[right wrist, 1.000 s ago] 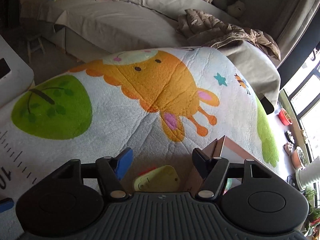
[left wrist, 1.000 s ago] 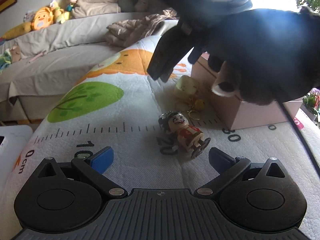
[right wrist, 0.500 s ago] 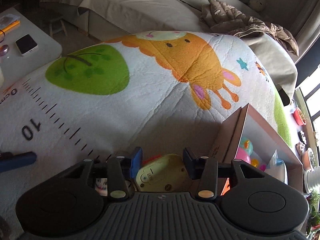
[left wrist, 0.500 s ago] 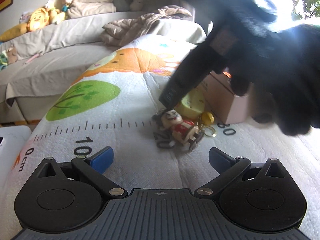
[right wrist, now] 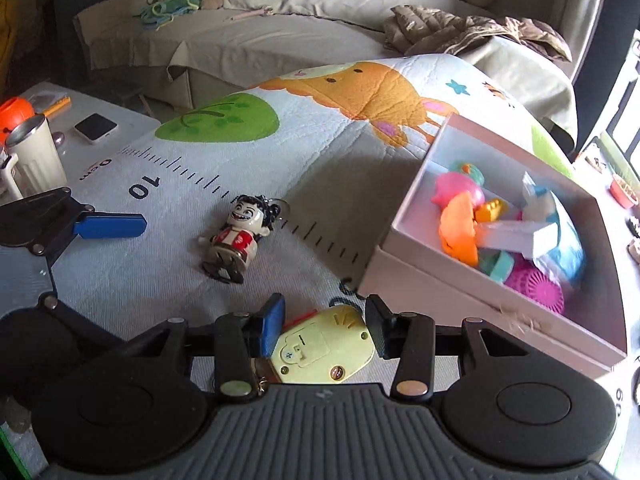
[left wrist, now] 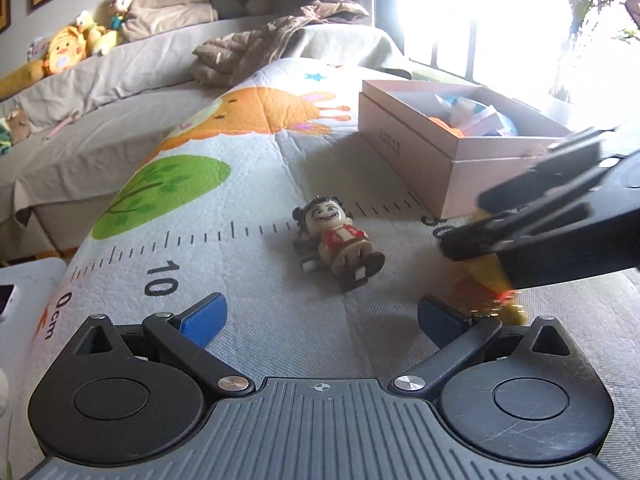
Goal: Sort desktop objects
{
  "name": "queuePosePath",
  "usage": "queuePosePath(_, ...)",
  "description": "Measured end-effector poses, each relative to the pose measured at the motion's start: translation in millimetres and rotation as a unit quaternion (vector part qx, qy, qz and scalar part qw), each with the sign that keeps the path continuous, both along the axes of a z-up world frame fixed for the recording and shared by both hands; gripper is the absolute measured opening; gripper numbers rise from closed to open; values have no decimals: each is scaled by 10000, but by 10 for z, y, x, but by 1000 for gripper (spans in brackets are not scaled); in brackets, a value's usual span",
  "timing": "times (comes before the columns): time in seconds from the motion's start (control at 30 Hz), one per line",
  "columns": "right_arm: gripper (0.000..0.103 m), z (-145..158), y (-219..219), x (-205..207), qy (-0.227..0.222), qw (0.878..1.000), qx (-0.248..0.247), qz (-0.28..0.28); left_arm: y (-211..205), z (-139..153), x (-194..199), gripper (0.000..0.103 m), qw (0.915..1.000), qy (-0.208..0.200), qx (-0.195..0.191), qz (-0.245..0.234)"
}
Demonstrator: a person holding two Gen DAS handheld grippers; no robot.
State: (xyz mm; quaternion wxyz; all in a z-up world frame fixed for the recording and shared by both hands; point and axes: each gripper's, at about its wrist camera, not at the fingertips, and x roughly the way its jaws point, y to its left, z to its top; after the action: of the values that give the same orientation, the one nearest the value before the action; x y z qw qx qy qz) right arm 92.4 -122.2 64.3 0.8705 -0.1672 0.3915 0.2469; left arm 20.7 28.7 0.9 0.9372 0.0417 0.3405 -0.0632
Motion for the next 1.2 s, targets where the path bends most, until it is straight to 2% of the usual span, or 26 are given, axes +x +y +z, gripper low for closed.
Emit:
queuePosePath(0.23,48,-22,-573,-198,-17,9968,637,-484,-45,-4,-8,103,9999,85,65,-47)
queuePosePath(0.4,52,40,-876,-358,-261,9924,994,-676,-113,24,72,103,9997,221,108,-26)
queuePosePath(0.53,65,72,-1095,-469,-517,9900,985,-863,-191,54,117,103,9994,273,198,-13)
queuePosePath(0.7,67,-36,-1404,-562,-468,9879,823,-1226,-298,69,126,103,9991,286,304,-50)
queuePosePath(0.87,74,-95,-1630,-627,-480,9829,884,-1540,-338,103,130,103,9992,227,327,-76)
queuePosePath(0.97,77,-112,-1656,-655,-479,9821,980,-1537,-333,117,147,103,9995,215,194,-114)
queuePosePath(1.2,78,-95,-1615,-777,-478,9857,1066,-1217,-427,48,321,103,9992,339,107,-188)
